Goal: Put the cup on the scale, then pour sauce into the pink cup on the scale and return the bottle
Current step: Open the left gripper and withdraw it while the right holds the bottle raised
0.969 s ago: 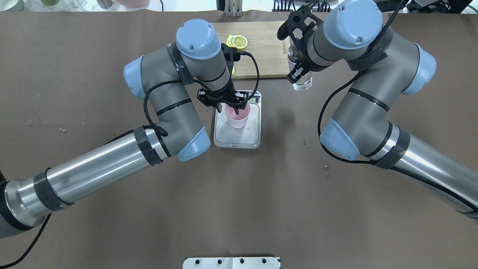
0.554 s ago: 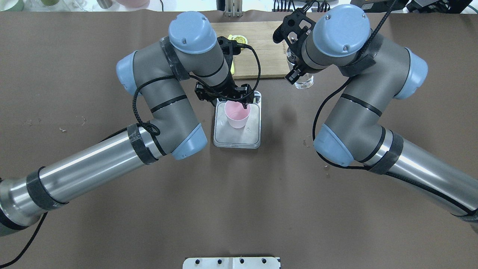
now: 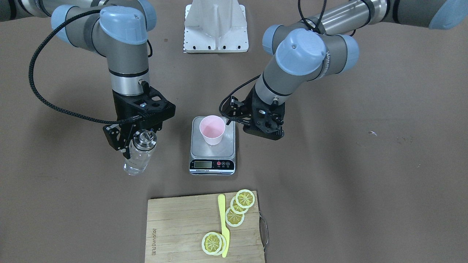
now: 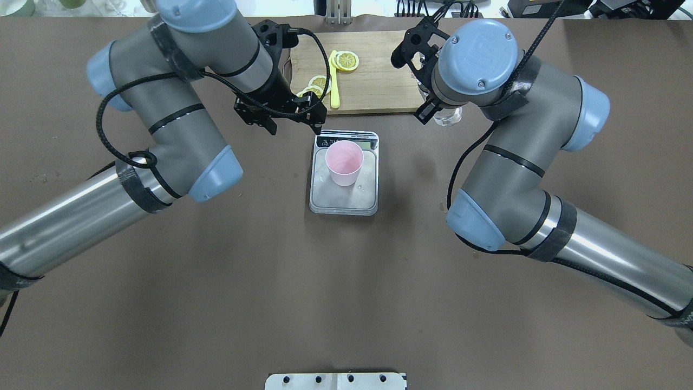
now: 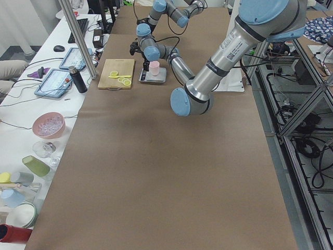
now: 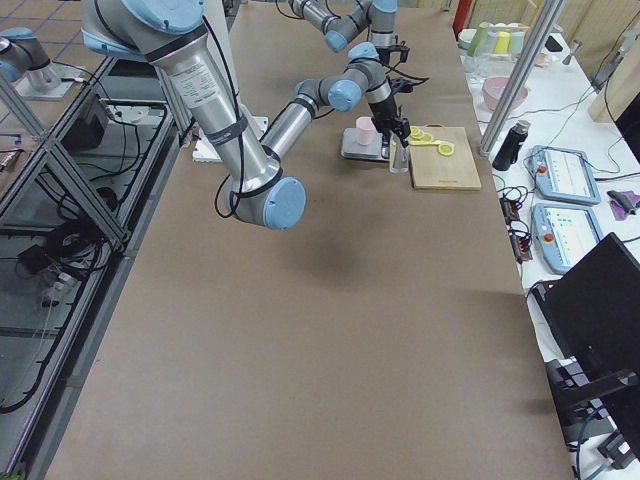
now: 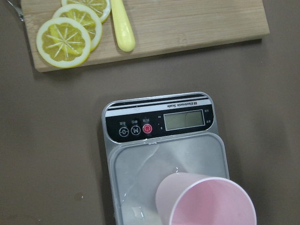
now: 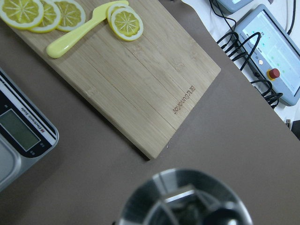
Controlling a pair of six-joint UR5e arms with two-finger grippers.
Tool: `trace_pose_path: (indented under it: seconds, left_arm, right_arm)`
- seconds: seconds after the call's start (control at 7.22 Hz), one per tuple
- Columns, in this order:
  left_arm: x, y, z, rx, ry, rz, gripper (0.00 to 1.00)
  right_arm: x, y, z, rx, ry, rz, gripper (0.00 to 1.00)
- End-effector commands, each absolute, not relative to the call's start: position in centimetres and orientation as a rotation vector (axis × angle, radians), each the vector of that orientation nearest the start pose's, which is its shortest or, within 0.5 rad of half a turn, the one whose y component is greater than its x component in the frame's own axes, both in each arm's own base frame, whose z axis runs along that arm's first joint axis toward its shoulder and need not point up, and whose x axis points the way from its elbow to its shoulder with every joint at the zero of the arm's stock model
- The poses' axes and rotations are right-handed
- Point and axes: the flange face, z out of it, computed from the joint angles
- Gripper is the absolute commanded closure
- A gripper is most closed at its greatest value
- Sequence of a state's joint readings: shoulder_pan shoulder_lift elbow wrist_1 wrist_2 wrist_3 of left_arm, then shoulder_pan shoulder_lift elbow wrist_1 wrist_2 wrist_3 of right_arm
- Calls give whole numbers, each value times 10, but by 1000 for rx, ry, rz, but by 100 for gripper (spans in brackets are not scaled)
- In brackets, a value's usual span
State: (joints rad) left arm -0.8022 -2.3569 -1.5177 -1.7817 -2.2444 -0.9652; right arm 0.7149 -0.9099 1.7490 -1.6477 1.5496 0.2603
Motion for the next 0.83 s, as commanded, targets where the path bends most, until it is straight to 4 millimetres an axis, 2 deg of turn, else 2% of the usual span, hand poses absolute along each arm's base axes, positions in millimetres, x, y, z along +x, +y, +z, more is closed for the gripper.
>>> trace_pose_path:
  seconds: [0.0, 0.28, 0.69]
  left_arm:
    - [390, -581, 200, 125, 1091, 155, 3]
    - [352, -591, 238, 154, 1058, 150, 3]
    - [314, -593, 302, 177, 997, 188, 3]
  right_arm:
    - [-426, -529, 193, 662, -328, -572, 100]
    - [-439, -515, 186, 664, -264, -588, 100]
    - [-445, -504, 182, 677, -164, -591, 100]
